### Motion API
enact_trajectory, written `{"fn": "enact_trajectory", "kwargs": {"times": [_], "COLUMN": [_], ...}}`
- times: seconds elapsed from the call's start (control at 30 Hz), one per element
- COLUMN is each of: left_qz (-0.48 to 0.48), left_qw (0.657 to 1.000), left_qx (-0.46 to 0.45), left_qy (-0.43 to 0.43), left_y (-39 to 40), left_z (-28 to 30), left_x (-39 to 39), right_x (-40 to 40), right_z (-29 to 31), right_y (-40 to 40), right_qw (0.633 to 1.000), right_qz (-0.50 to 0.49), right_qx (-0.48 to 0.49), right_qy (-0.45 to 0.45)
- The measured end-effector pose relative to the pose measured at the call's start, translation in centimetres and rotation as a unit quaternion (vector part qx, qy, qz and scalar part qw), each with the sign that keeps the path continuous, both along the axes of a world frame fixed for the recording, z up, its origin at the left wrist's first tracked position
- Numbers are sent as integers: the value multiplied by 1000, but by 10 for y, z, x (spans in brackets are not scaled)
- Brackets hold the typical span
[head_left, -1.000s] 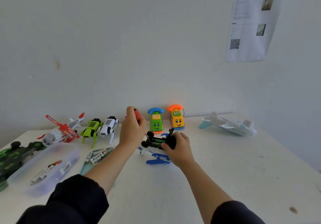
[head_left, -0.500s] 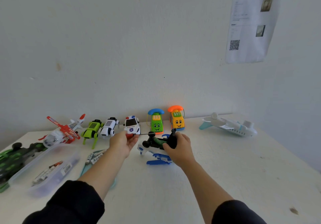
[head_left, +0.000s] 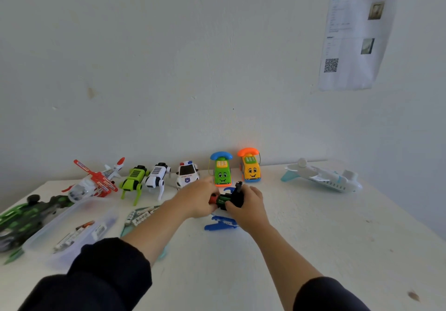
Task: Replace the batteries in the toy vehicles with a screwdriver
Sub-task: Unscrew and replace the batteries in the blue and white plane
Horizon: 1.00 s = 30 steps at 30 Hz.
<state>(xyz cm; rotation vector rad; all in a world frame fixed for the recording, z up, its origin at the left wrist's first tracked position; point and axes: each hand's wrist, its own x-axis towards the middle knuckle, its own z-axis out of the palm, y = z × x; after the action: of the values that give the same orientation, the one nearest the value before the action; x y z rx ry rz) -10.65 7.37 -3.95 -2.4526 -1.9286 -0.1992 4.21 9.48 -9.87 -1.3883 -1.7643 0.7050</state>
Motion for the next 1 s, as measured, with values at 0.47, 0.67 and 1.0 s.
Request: {"fn": "enact_trajectory", "kwargs": {"times": [0.47, 0.67, 1.0], "left_qz": [380, 515, 446], "left_qw": [919, 855, 887], "left_qx": [108, 14, -70], "left_qy": [-10, -50, -98], "left_y": [-41, -68, -56], "left_z": [4, -28, -36], "left_x": [-119, -190, -184], "right_x": [-29, -31, -28], "right_z": [11, 12, 11], "right_y": [-15, -11, -4], "right_qw": [996, 993, 995], "right_qz": [-91, -111, -94], "right_qx": [-9, -22, -27], "right_qy": [3, 19, 12]}}
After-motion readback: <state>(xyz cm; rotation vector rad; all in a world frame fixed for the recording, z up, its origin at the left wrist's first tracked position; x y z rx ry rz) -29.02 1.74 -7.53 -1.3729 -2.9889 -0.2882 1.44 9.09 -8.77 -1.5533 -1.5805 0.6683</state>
